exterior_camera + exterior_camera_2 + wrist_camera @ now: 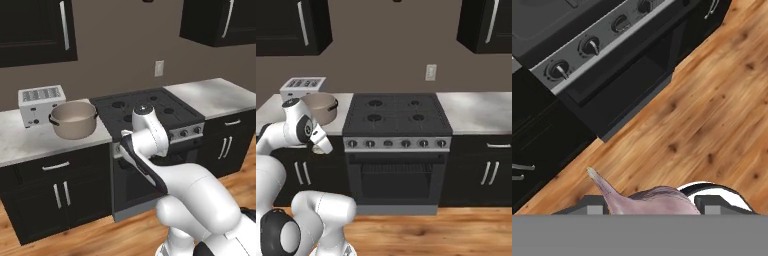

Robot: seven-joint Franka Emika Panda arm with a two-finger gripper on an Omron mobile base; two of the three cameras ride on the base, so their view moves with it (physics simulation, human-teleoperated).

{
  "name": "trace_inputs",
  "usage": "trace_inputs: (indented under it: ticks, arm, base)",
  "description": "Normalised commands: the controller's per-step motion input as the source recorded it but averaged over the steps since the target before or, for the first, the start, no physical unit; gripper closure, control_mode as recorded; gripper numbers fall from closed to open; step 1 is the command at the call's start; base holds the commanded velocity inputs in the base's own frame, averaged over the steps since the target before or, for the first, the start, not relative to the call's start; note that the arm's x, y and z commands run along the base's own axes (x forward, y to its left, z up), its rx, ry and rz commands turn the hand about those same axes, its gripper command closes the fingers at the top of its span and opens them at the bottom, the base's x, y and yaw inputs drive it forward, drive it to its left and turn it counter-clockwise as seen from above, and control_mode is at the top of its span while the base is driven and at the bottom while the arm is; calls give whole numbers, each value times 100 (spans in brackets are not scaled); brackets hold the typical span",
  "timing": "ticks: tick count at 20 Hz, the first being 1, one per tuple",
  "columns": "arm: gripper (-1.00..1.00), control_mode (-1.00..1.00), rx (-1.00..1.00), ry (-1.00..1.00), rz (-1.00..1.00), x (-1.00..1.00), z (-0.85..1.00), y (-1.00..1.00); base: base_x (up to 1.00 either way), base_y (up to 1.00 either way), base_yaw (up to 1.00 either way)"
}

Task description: Turn on the sink faucet. Then move the garlic from the counter to the sink. Turn off the sink. Move the vegetable from the sink to the pot next to the stove. Finally move the pot to the rear right burner.

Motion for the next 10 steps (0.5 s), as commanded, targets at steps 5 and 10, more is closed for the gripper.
trace_inputs:
  ticks: [5,10]
  arm:
    - [100,100,0,0,0,0,0,0]
    - [100,100,0,0,0,0,0,0]
  base:
    - [36,-1,0]
    - [53,0,0]
